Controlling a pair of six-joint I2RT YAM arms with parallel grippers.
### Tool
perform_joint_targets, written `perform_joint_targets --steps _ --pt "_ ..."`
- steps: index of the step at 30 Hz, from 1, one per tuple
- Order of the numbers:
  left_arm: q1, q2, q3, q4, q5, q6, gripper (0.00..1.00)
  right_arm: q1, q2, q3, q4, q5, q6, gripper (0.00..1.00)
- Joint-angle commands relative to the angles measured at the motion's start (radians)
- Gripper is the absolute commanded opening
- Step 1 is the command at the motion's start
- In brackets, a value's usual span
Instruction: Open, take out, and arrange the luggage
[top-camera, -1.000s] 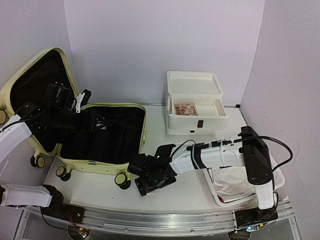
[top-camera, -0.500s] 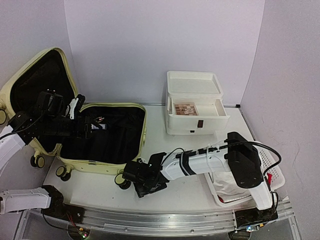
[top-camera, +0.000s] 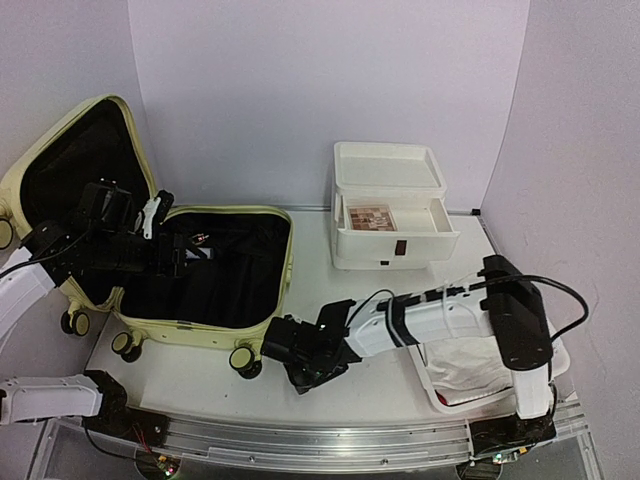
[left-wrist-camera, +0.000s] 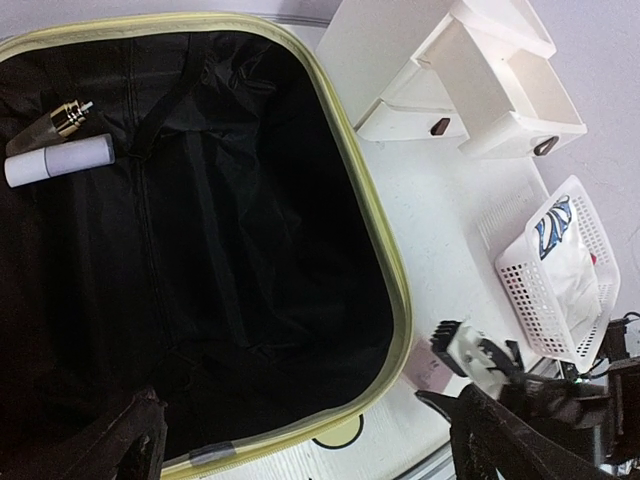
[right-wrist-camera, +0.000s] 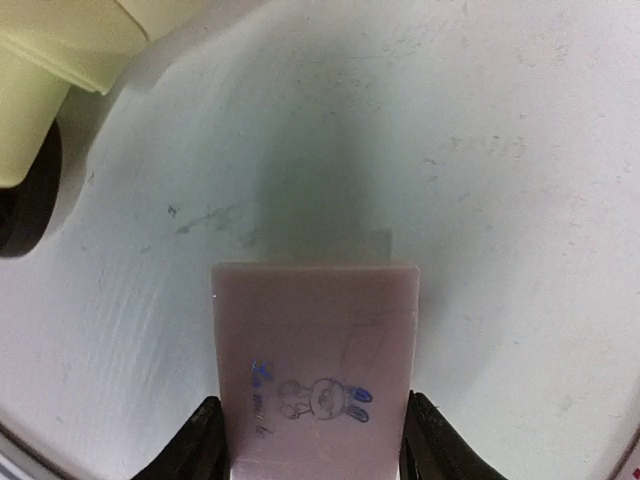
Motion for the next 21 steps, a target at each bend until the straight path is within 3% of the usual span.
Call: perform_joint_targets --steps 1,5,10,13,16,21 --pt "0.004 0.04 0.047 0.026 -0.029 0.006 0.99 0.009 -0.263 -0.054 -0.012 0.029 -0.146 0.3" --pt "0.004 0.094 0.075 0.034 -0.036 0.018 0.99 0.008 -0.452 -0.071 -0.115 0.017 -0.252 0.31" --pt "0.004 0.169 0.108 0.074 -0.029 0.024 0.99 -0.039 -0.649 0.005 -0.3 0.048 -0.307 0.42" --pt "0.004 0.223 0.135 0.093 -0.013 0.02 0.99 -0.207 -0.632 0.195 -0.524 -0.124 -0.251 0.42" --pt "0.004 0.264 0.155 0.109 0.007 0.015 1.0 -0.352 -0.55 0.393 -0.75 -0.17 -0.246 0.4" --pt "0.005 0.286 0.167 0.116 0.02 0.012 0.99 -0.537 -0.427 0.609 -0.895 -0.22 -0.299 0.39"
